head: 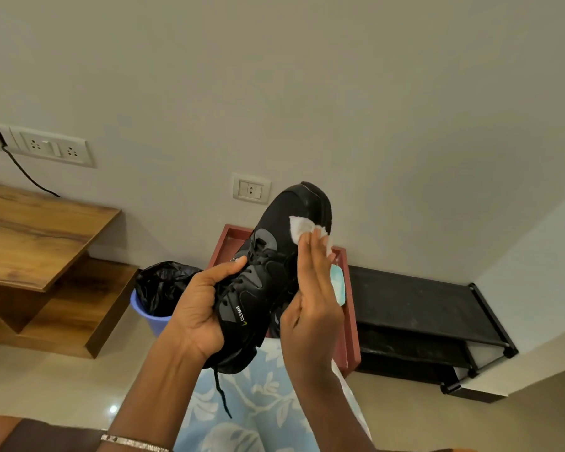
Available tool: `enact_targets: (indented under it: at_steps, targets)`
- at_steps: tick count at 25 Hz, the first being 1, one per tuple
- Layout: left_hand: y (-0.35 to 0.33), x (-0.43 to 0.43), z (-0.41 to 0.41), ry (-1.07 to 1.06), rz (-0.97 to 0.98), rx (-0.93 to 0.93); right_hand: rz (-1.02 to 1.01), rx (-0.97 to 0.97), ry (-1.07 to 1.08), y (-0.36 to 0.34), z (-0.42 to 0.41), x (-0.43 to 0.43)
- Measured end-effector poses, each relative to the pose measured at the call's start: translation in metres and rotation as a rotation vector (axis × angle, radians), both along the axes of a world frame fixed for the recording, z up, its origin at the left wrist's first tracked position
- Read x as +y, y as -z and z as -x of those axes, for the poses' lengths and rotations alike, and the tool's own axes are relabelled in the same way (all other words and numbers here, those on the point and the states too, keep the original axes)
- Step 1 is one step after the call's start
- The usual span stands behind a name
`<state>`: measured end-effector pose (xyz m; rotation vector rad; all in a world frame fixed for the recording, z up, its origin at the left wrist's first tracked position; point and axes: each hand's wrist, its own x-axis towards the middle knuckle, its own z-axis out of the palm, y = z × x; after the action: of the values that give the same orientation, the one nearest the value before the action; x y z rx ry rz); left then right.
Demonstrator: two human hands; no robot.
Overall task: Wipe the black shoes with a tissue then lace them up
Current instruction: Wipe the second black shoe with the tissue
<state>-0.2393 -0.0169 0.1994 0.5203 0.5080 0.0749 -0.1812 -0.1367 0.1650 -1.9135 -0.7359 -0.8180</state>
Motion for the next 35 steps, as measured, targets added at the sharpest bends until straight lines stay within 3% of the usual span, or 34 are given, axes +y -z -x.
enact_targets:
  at_steps: [8, 12, 15, 19, 22, 28, 31, 35]
  targets:
    - [0.007, -0.006, 0.004, 0.064, -0.144, 0.032, -0.070, 0.064, 0.059, -0.043, -0.060, -0.009]
    - [0.006, -0.003, 0.004, 0.021, -0.135, 0.027, -0.107, 0.031, 0.013, -0.029, -0.038, -0.009]
    - [0.005, -0.007, 0.002, -0.012, -0.148, -0.003, -0.096, 0.134, 0.039, -0.003, -0.012, -0.006]
    - [-0.001, -0.010, 0.001, -0.080, -0.322, -0.028, -0.100, 0.206, 0.054, -0.004, -0.017, 0.001]
    - [0.005, -0.013, -0.001, -0.094, -0.493, 0.112, -0.092, 0.189, 0.087, -0.015, -0.043, -0.008]
    - [0.025, -0.008, 0.001, -0.027, -0.918, 0.291, 0.038, 0.330, 0.134, -0.034, -0.068, -0.021]
    - [0.024, -0.013, 0.001, 0.007, -1.019, 0.301, 0.013, 0.263, 0.180, -0.040, -0.058, -0.012]
    - [0.021, -0.026, -0.002, -0.029, -1.183, 0.233, 0.101, 0.077, 0.054, -0.030, -0.022, 0.014]
